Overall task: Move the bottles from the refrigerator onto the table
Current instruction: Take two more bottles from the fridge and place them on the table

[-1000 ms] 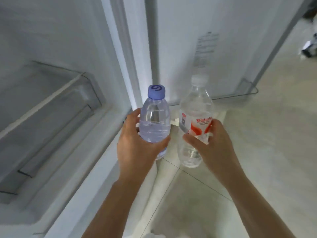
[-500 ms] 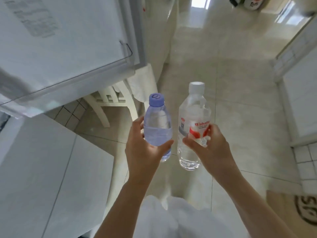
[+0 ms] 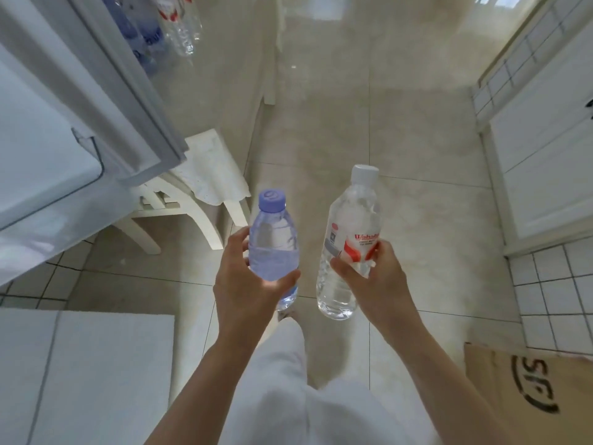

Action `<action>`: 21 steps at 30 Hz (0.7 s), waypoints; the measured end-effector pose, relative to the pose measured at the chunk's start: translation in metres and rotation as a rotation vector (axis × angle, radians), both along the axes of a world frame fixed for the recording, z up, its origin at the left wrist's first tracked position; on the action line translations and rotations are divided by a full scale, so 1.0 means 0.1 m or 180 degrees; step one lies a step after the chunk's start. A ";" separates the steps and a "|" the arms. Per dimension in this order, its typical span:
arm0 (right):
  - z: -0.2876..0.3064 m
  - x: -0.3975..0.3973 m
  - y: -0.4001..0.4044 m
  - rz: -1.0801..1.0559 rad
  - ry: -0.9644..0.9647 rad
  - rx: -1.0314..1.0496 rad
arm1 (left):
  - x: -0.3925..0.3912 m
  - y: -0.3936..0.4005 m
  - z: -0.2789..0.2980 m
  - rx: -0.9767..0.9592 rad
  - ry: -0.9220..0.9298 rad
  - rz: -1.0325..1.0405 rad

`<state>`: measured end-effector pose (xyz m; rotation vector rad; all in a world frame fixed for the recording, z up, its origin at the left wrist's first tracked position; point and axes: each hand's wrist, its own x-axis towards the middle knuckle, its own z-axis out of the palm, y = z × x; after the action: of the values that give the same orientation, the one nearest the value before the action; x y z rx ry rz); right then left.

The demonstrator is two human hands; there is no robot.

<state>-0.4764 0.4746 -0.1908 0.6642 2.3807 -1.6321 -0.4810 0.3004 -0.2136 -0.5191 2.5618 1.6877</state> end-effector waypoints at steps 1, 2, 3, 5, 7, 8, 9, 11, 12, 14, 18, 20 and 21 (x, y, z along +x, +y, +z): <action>0.00 -0.16 0.00 0.0004 0.0002 0.0041 | -0.15 0.00 -0.01 -0.0110 0.0034 -0.0018; 0.00 -0.33 0.00 0.0001 0.0009 0.0069 | -0.31 -0.01 -0.02 -0.0212 0.0057 -0.0020; 0.01 -0.50 0.00 0.0006 0.0013 0.0101 | -0.46 -0.02 -0.02 -0.0272 0.0058 -0.0021; 0.03 -0.83 -0.01 -0.0003 -0.0004 0.0158 | -0.76 -0.04 -0.03 -0.0326 0.0055 -0.0039; 0.05 -1.14 -0.01 -0.0026 -0.0001 0.0212 | -1.07 -0.04 -0.03 -0.0363 0.0069 -0.0076; 0.05 -1.29 -0.01 -0.0033 0.0015 0.0216 | -1.21 -0.04 -0.04 -0.0353 0.0085 -0.0087; 0.04 -1.44 -0.01 -0.0042 0.0039 0.0210 | -1.35 -0.04 -0.04 -0.0346 0.0102 -0.0102; 0.06 -1.66 -0.02 -0.0033 0.0057 0.0194 | -1.57 -0.03 -0.04 -0.0343 0.0115 -0.0103; 0.07 -1.80 -0.02 -0.0011 0.0057 0.0173 | -1.70 -0.03 -0.05 -0.0344 0.0121 -0.0067; 0.05 -2.09 -0.01 0.0021 0.0054 0.0075 | -1.96 -0.01 -0.07 -0.0334 0.0122 0.0021; 0.03 -2.72 0.02 0.0266 0.0087 0.0032 | -2.50 0.07 -0.11 -0.0413 0.0171 0.0231; 0.03 -3.01 0.04 0.0388 0.0134 -0.0015 | -2.72 0.14 -0.13 -0.0403 0.0215 0.0356; 0.02 -3.18 0.06 0.0481 0.0155 -0.0031 | -2.85 0.18 -0.15 -0.0380 0.0238 0.0446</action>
<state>-0.7944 0.4810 -0.1887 0.4357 2.3898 -1.6130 -0.7659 0.3182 -0.2286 -0.6690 2.7527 1.6310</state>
